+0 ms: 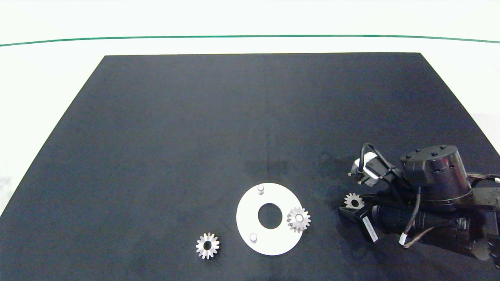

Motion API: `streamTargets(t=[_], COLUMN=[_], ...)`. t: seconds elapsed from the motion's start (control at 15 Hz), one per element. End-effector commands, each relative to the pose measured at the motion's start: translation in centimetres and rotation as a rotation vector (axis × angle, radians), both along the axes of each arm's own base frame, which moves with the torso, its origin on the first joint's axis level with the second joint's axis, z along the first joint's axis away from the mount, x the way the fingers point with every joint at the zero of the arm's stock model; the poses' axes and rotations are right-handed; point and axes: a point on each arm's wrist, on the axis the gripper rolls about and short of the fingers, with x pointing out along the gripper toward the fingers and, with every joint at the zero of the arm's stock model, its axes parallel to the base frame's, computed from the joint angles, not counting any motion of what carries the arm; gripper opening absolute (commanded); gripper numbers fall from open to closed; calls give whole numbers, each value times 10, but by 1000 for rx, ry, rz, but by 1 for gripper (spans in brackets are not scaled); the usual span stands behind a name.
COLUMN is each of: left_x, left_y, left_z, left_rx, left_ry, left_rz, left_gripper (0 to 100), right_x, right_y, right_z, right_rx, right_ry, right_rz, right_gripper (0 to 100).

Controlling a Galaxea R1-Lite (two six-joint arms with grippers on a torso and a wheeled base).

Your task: Install three planetary gears onto the carrier pins

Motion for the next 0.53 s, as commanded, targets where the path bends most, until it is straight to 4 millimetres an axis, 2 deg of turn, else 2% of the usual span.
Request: streamTargets(t=[0.07, 0.4, 0.53], left_x=[0, 1, 1], left_y=[0, 0, 0], left_z=[0, -1, -1], left_rx=[1, 2, 2], left_ry=[3, 8, 8], left_rz=[-1, -1, -1], left_gripper=[100, 100, 100], right_x=[0, -1, -3], right_y=[0, -1, 1], right_z=[0, 1, 22], right_rx=[1, -3, 24], right_ry=[-2, -7, -72], right_rz=[0, 1, 17], right_gripper=[31, 22, 22])
